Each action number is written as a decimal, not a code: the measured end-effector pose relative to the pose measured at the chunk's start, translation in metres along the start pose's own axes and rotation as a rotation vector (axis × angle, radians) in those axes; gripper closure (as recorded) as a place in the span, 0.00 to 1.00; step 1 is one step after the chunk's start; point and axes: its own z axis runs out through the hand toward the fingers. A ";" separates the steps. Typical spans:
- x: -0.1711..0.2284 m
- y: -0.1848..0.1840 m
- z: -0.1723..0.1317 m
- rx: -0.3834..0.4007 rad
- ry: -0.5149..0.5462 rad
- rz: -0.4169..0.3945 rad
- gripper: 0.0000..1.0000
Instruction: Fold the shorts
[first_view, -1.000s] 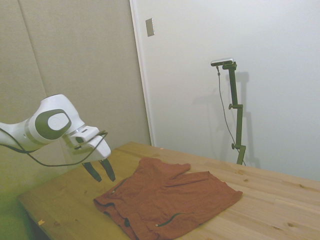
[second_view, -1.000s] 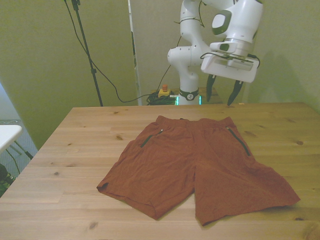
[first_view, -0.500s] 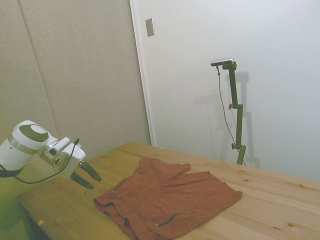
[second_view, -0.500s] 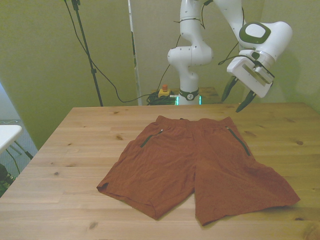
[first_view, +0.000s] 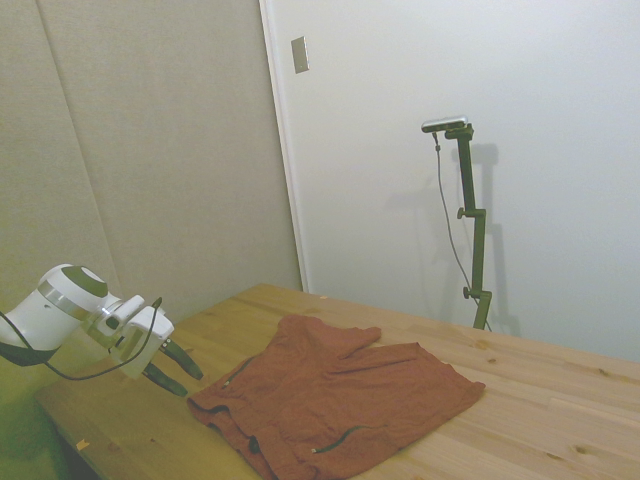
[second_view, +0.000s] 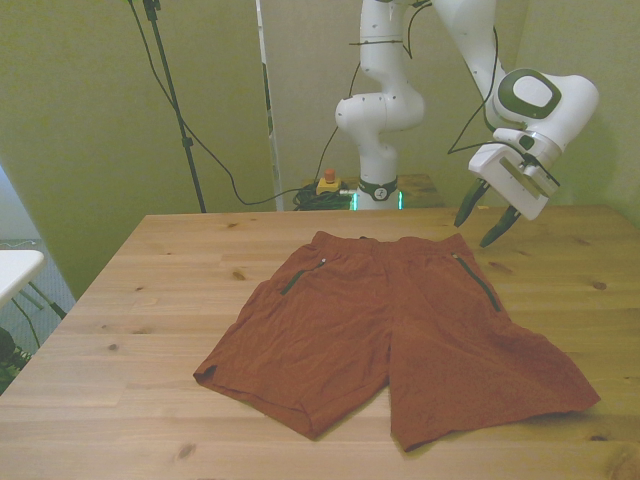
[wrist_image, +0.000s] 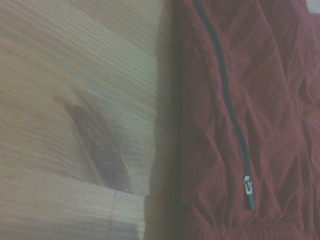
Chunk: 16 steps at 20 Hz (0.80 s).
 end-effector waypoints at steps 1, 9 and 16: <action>0.001 0.000 0.002 -0.009 0.000 -0.001 0.00; 0.013 0.003 0.032 -0.084 0.019 -0.008 0.00; 0.018 0.001 0.036 -0.094 0.013 -0.001 1.00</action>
